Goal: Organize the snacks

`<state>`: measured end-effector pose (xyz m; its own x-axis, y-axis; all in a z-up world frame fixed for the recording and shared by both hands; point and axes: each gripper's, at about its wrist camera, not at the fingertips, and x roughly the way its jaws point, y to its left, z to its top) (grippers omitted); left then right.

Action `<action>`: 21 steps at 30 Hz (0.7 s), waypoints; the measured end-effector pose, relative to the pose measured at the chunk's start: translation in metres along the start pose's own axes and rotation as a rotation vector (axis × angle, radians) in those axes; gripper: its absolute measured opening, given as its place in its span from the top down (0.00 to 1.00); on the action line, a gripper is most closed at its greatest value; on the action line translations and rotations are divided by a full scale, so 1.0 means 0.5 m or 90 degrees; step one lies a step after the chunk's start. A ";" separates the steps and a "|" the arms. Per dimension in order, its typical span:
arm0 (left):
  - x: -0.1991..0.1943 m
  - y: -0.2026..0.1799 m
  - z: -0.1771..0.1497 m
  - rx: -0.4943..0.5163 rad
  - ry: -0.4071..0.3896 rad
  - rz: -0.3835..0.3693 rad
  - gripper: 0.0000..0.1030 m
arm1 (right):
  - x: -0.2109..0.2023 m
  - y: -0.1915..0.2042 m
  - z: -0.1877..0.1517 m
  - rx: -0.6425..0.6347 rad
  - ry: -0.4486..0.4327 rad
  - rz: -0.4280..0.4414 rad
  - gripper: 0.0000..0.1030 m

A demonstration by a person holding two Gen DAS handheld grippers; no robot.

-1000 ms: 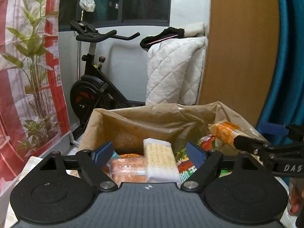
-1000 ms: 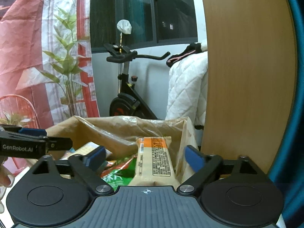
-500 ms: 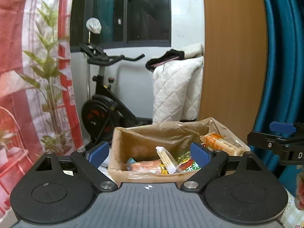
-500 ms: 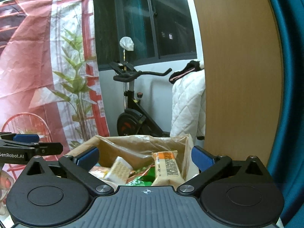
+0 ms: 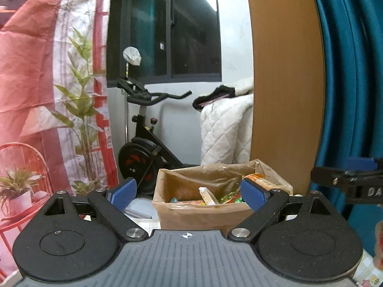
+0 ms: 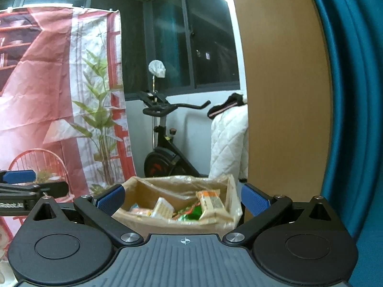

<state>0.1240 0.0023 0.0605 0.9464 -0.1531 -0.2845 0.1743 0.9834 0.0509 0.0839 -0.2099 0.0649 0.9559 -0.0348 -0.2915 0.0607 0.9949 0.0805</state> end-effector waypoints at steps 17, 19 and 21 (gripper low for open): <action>-0.071 -0.025 -0.005 0.016 -0.013 0.041 0.08 | -0.048 0.004 -0.036 0.023 0.028 -0.012 0.01; -0.070 -0.026 -0.009 0.011 -0.008 0.043 0.08 | -0.049 0.006 -0.036 0.021 0.030 -0.013 0.01; -0.069 -0.024 -0.012 0.007 -0.003 0.046 0.08 | -0.048 0.009 -0.036 0.019 0.032 -0.015 0.01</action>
<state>0.0876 -0.0036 0.0638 0.9578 -0.0827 -0.2753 0.1090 0.9907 0.0816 0.0561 -0.2031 0.0548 0.9385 -0.0531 -0.3412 0.0929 0.9905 0.1014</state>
